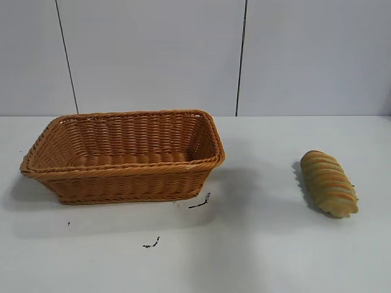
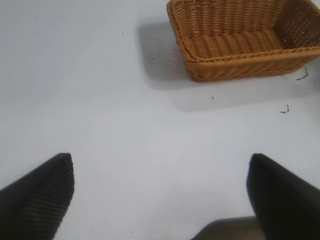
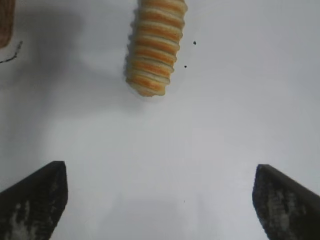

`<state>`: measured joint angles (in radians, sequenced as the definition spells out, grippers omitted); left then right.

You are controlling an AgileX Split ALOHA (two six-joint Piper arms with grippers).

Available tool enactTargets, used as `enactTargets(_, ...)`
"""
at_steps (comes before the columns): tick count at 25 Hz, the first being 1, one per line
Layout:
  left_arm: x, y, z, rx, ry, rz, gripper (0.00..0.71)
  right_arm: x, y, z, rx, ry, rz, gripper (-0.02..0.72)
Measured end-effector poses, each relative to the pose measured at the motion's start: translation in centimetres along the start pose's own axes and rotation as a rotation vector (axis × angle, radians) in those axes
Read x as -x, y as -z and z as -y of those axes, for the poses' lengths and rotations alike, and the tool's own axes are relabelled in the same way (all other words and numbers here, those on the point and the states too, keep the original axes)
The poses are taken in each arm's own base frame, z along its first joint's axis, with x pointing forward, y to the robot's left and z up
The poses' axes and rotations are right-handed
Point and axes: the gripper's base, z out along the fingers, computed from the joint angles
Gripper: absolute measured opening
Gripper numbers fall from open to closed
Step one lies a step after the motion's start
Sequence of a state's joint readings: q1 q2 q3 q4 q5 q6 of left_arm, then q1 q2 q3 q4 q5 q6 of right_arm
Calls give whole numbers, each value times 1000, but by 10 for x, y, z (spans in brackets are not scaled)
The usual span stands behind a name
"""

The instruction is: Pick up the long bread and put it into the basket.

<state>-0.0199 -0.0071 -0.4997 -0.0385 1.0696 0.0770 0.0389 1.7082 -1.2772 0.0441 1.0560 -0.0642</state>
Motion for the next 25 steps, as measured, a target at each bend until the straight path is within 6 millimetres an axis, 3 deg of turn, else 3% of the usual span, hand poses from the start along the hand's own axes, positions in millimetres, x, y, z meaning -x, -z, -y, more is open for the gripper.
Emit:
enactTargets(5,0,0,0,0,0,0,692,25,-35,-14,6,47,-23,689)
enactTargets(12,0,0,0,0,0,0,692,45,-84,-10,-29,37,-75,689)
enactTargets(20,0,0,0,0,0,0,692,46,-136,-9,-28,35,-132,689)
enactTargets(25,0,0,0,0,0,0,692,47,-144,-8,-28,35,-132,689)
